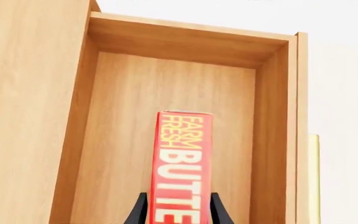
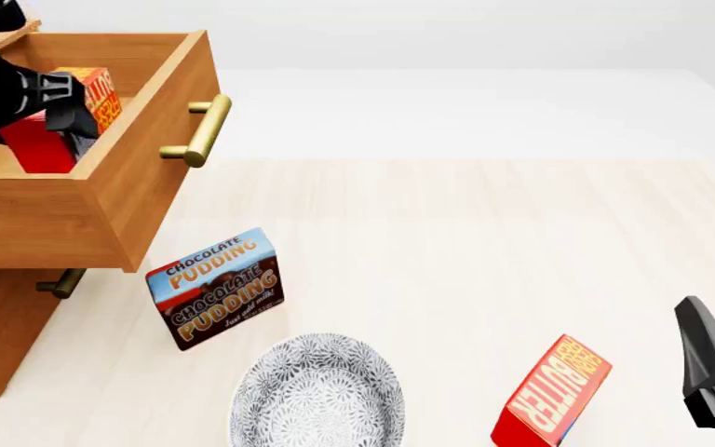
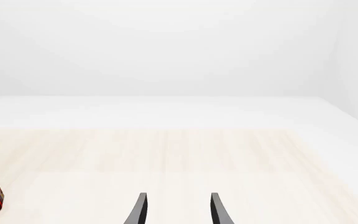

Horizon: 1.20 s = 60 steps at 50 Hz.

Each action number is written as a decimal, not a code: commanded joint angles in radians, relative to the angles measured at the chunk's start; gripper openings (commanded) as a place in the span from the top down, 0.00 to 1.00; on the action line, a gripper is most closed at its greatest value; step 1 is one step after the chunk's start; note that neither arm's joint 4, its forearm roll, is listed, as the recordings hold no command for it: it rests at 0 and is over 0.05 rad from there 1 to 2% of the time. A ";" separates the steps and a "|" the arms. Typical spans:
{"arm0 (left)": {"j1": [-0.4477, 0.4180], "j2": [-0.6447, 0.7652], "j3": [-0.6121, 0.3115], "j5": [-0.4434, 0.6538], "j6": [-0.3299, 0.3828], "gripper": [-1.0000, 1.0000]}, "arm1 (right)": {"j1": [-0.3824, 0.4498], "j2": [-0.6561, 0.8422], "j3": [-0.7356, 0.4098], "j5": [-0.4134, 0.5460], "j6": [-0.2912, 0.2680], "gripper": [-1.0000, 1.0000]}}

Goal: Put the butter at the front in the top drawer of the cabinet and close it.

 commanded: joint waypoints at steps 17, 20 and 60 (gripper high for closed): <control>0.012 -0.037 -0.052 0.072 0.053 0.00 | 0.000 0.001 0.002 -0.003 0.000 0.00; 0.013 -0.049 -0.055 0.087 0.063 0.00 | 0.000 0.001 0.002 -0.003 0.000 0.00; -0.013 -0.201 -0.136 0.207 0.227 0.00 | 0.000 0.001 0.002 -0.003 0.000 0.00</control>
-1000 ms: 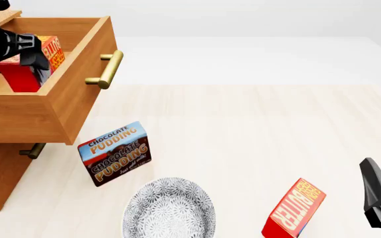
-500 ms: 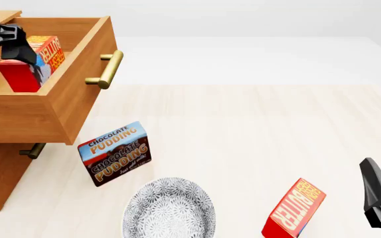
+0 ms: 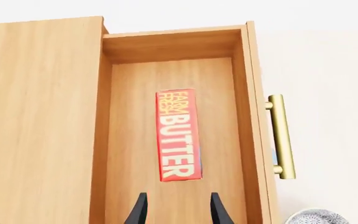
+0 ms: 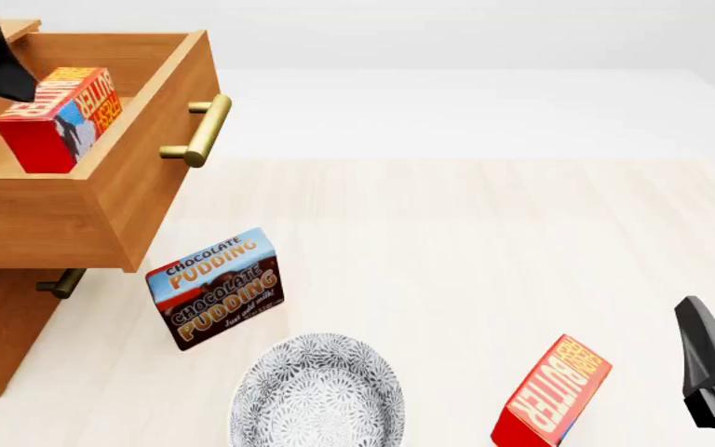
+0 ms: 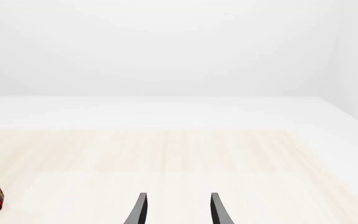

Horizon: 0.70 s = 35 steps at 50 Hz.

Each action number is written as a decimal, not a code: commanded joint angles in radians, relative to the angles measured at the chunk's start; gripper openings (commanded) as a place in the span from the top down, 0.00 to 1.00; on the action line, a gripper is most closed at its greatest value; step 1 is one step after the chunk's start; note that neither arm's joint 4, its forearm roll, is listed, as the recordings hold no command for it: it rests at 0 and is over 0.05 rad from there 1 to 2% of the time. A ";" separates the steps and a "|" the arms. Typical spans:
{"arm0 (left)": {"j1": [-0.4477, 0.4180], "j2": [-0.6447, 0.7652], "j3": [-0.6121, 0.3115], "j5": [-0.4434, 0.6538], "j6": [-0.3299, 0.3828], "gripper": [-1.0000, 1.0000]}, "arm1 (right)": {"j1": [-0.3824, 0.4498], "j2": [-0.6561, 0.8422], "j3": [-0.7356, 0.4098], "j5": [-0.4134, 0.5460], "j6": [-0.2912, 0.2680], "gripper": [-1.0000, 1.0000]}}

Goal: Put the butter at the front in the top drawer of the cabinet and close it.

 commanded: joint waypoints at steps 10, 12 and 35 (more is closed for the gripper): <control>-0.068 -0.106 0.015 -0.014 0.119 0.00 | 0.000 0.001 0.002 -0.003 0.000 0.00; -0.098 -0.112 0.008 -0.022 0.123 0.00 | 0.000 0.001 0.002 -0.004 0.000 0.00; -0.301 0.003 -0.105 -0.112 0.138 0.00 | 0.000 0.001 0.002 -0.003 0.000 0.00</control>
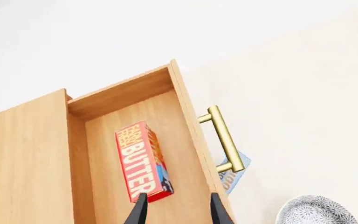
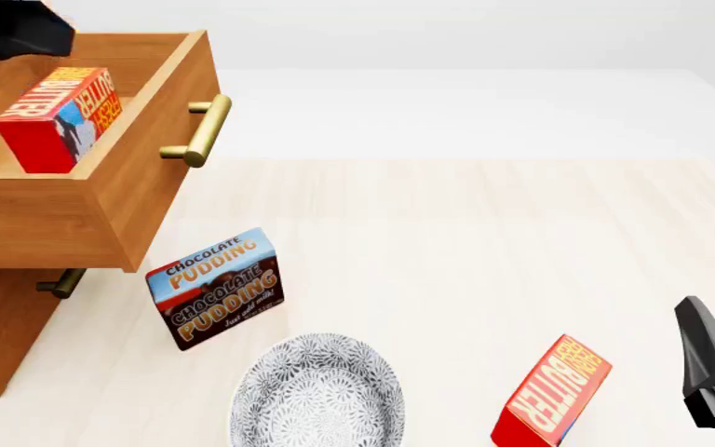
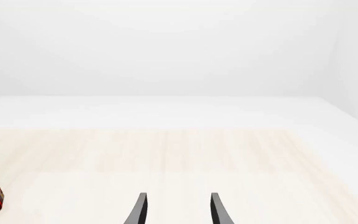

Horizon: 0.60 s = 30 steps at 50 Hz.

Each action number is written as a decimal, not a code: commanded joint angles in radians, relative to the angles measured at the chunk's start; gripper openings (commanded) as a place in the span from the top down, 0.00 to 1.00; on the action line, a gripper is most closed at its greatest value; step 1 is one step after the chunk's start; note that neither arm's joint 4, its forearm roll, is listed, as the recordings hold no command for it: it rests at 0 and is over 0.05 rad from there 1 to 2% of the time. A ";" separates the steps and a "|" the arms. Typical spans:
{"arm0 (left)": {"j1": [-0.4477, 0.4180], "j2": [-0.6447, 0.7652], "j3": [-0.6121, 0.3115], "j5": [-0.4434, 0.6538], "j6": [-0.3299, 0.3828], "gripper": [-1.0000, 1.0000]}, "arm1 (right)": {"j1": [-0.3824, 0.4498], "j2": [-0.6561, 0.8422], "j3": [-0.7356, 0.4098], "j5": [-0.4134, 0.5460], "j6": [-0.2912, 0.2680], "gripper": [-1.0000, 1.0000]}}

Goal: Put the butter at the front in the top drawer of the cabinet and close it.

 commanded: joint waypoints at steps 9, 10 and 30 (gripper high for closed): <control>-0.126 0.065 -0.064 -0.076 0.022 0.00 | 0.000 0.001 0.002 -0.003 0.000 0.00; -0.126 0.065 -0.064 -0.076 0.022 0.00 | 0.000 0.001 0.002 -0.003 0.000 0.00; -0.460 0.445 -0.296 -0.228 -0.151 0.00 | 0.000 0.001 0.002 -0.003 0.000 0.00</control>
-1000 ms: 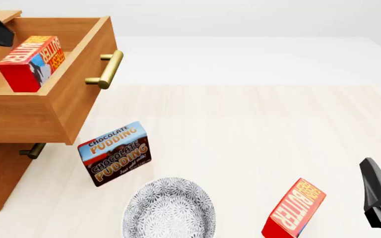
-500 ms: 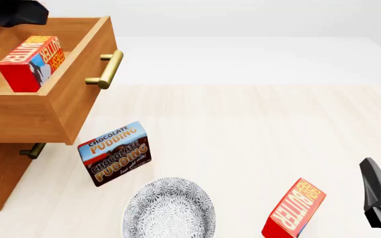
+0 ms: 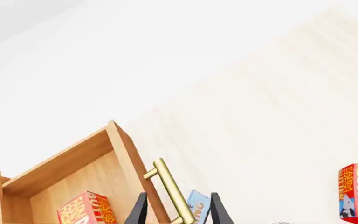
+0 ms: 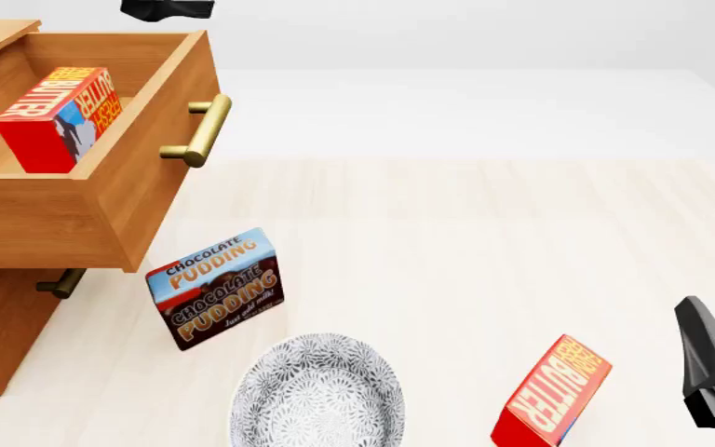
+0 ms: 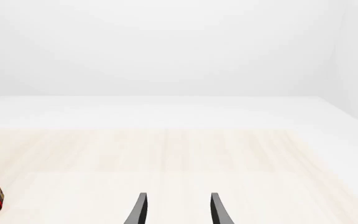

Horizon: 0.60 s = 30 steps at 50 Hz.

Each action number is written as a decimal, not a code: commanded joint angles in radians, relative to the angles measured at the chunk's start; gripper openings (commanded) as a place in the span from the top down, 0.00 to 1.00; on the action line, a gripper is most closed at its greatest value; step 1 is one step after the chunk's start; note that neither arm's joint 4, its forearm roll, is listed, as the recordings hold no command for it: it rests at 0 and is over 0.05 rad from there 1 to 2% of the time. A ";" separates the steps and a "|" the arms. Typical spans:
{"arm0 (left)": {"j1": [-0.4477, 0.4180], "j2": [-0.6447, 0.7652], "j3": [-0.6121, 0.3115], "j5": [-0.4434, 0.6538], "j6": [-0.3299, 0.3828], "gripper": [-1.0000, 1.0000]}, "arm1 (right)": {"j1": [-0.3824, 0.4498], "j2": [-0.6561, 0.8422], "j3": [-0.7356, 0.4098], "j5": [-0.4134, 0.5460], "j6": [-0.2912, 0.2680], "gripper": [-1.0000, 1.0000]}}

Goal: Put the butter at the front in the top drawer of the cabinet and close it.

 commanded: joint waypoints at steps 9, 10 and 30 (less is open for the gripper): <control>-0.250 0.324 -0.177 -0.140 -0.162 0.00 | 0.000 0.001 0.002 -0.003 0.000 0.00; -0.256 0.333 -0.176 -0.144 -0.169 0.00 | 0.000 0.001 0.002 -0.003 0.000 0.00; -0.320 0.442 -0.183 -0.213 -0.267 0.00 | 0.000 0.001 0.002 -0.003 0.000 0.00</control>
